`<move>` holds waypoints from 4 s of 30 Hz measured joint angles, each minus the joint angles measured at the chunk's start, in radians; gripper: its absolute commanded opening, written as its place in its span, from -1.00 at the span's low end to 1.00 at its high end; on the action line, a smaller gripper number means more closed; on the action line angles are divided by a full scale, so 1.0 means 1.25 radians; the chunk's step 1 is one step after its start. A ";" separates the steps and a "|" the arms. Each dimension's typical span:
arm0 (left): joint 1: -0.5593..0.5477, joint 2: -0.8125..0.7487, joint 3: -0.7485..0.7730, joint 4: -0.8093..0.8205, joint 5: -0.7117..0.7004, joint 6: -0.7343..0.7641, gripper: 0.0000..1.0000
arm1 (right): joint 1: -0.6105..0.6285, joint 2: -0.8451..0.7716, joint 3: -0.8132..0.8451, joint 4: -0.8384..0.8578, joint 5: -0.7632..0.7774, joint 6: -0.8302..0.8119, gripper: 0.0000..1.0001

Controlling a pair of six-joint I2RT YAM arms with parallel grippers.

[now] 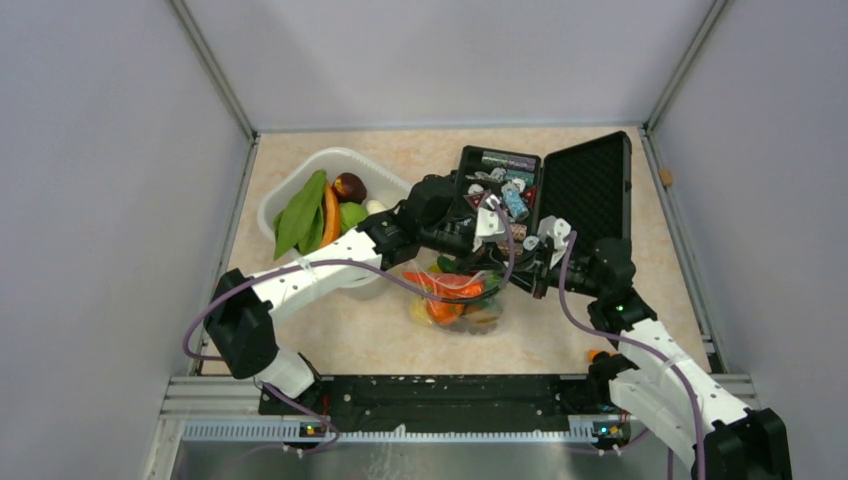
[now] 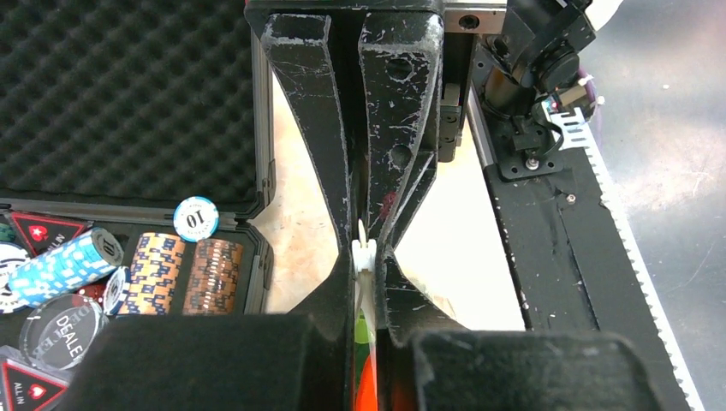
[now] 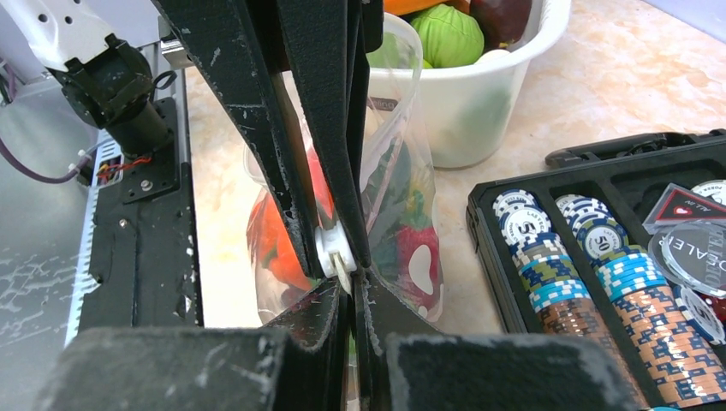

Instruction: Place the food in the zip-top bag and seal the zipper

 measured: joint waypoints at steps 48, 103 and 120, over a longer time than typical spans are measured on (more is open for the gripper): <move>-0.001 -0.021 0.062 -0.150 -0.039 0.054 -1.00 | 0.046 0.037 0.076 -0.093 0.028 -0.078 -0.44; -0.001 -0.038 0.102 -0.235 -0.078 0.057 -1.00 | 0.070 0.058 0.126 -0.126 0.038 -0.108 -0.53; -0.002 -0.034 0.115 -0.269 -0.128 0.086 -1.00 | 0.079 0.031 0.105 -0.107 0.081 -0.088 -1.00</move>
